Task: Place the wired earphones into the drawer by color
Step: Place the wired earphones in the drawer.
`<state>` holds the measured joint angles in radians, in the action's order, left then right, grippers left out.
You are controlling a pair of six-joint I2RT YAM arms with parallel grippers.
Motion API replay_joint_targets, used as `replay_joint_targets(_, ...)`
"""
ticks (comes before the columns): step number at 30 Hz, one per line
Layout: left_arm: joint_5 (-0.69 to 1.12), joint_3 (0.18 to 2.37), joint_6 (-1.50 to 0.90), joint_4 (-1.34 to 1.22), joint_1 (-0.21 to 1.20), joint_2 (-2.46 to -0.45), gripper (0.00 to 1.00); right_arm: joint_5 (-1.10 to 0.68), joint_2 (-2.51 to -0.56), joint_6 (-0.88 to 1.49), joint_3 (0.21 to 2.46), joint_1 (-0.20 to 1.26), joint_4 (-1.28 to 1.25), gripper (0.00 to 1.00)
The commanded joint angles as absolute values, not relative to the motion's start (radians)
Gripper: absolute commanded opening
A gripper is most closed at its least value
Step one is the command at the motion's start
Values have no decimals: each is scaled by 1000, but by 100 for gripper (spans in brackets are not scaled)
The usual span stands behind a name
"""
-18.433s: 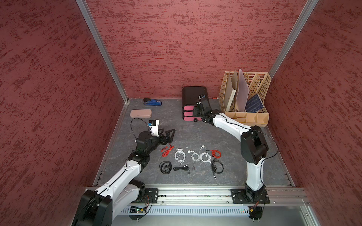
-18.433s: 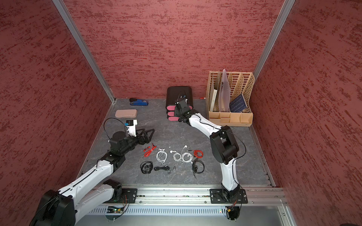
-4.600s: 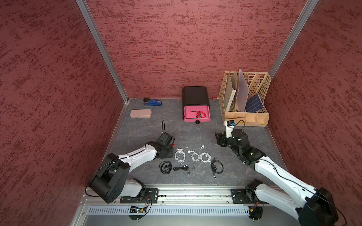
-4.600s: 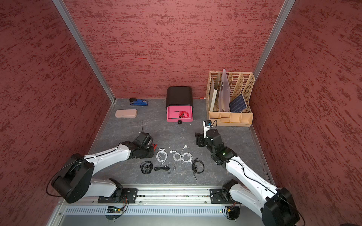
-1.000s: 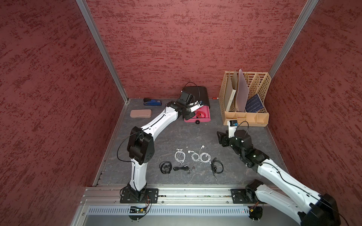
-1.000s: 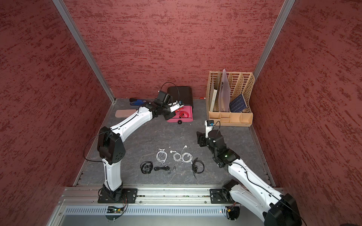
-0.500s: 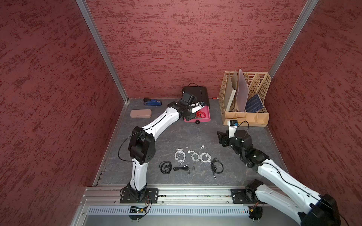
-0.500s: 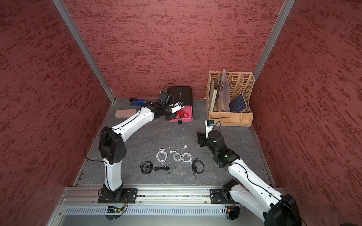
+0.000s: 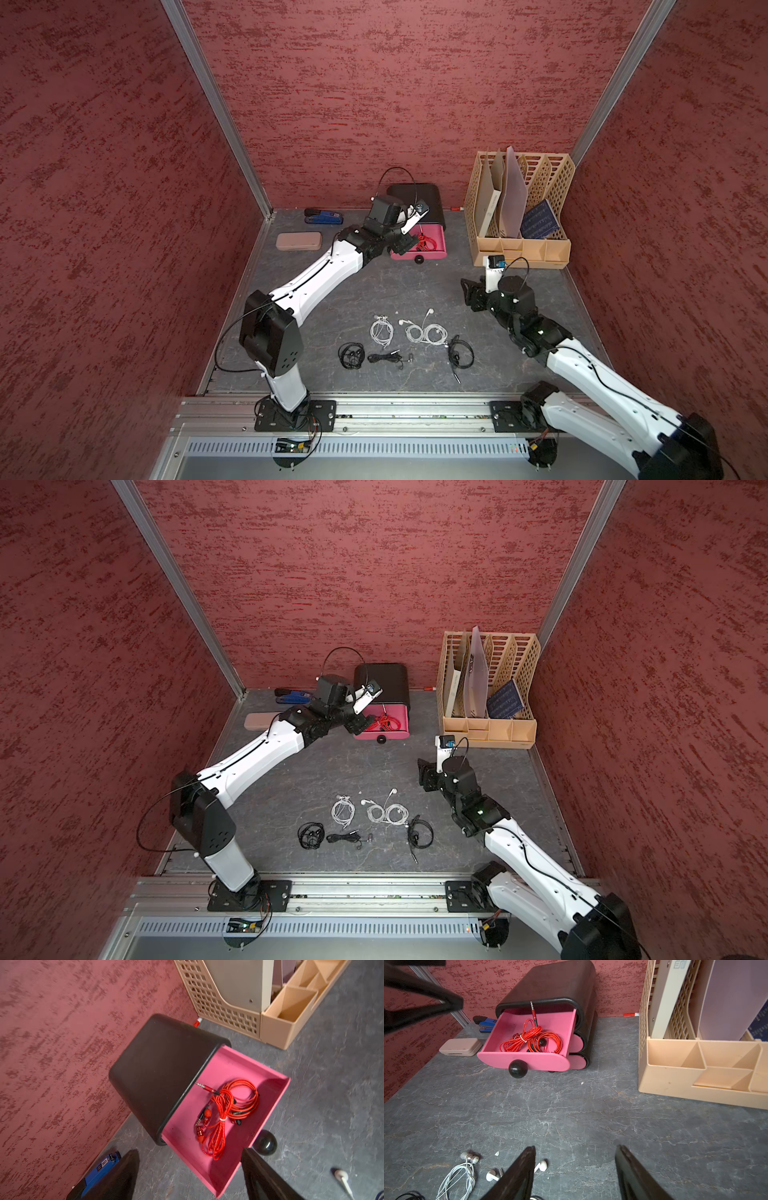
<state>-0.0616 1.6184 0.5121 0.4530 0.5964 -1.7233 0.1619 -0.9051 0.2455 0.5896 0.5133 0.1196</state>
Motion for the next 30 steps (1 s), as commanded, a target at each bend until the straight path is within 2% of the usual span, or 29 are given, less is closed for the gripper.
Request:
replay_joint_targets(1, -36, 1640, 378, 445, 586, -1722, 83, 181, -890, 239, 577, 509, 117, 65)
replay_joint_targets(6, 43, 1596, 204, 428, 565, -1680, 90, 174, -891, 241, 575, 509, 112, 65)
replay_joint_targets(9, 86, 1512, 121, 375, 554, -1621, 100, 155, -901, 242, 577, 510, 106, 65)
replay_joint_targets(22, 100, 1006, -91, 101, 533, -1259, 100, -80, -1069, 320, 747, 509, 130, 65)
replay_joint_targets(30, 103, 725, -94, -37, 535, -1088, 100, -140, -1333, 361, 1034, 509, 232, 62)
